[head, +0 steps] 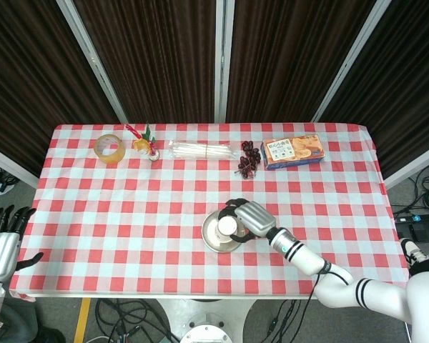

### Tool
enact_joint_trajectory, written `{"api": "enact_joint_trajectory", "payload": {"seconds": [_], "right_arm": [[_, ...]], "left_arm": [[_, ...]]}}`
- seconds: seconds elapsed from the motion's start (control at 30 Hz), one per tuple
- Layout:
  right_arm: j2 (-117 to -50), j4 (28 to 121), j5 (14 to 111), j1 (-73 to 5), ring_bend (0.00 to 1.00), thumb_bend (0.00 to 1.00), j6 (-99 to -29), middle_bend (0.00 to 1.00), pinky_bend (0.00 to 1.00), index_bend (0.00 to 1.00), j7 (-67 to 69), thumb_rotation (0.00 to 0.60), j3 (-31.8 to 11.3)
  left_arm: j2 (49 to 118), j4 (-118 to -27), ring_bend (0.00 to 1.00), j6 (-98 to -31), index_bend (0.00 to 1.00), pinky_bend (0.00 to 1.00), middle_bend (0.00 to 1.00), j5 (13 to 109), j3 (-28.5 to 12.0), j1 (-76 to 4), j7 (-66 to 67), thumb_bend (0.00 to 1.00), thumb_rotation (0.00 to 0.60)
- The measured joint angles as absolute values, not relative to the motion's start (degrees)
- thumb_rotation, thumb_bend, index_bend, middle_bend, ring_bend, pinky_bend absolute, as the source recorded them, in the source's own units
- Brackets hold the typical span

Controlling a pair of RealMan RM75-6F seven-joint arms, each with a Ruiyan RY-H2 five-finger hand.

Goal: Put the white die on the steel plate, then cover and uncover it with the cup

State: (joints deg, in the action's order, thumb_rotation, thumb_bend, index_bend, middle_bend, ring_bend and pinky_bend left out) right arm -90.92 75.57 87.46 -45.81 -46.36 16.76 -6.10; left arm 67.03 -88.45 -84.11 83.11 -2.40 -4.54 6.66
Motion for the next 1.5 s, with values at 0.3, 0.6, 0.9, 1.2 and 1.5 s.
{"api": "enact_joint_trajectory", "payload": {"seconds": [0.3, 0.6, 0.9, 1.2, 1.5], "right_arm": [[-95.01, 71.13, 86.55, -48.06, 0.15, 0.33, -45.77, 0.34, 0.17, 0.62, 14.15, 0.6, -6.3], [-93.31, 74.0, 87.33, -47.83, 0.15, 0.33, -46.33, 0.35, 0.17, 0.62, 15.0, 0.6, -4.41], [-94.25, 70.11, 83.68, -48.13, 0.15, 0.33, -45.23, 0.34, 0.17, 0.62, 12.83, 0.6, -5.51], [-92.0, 73.98, 87.75, -48.22, 0.15, 0.33, -46.46, 0.35, 0.17, 0.62, 16.74, 0.6, -3.18], [-94.23, 70.44, 85.66, -48.74, 0.15, 0.33, -45.94, 0.35, 0.17, 0.62, 15.59, 0.6, -4.16]], "left_arm": [[67.12, -88.13, 0.02, -83.67, 0.14, 0.04, 0.13, 83.1, -2.28, -4.69, 6.35, 0.0, 0.6], [67.07, -88.25, 0.02, -83.13, 0.14, 0.04, 0.13, 82.61, -2.09, -4.59, 6.42, 0.0, 0.6], [67.02, -88.42, 0.02, -83.37, 0.14, 0.04, 0.13, 82.55, -2.15, -4.53, 6.58, 0.0, 0.6], [66.99, -88.56, 0.02, -83.32, 0.14, 0.04, 0.13, 82.59, -2.19, -4.6, 6.8, 0.0, 0.6], [67.03, -88.65, 0.02, -83.43, 0.14, 0.04, 0.13, 82.37, -2.16, -4.42, 6.78, 0.0, 0.6]]}}
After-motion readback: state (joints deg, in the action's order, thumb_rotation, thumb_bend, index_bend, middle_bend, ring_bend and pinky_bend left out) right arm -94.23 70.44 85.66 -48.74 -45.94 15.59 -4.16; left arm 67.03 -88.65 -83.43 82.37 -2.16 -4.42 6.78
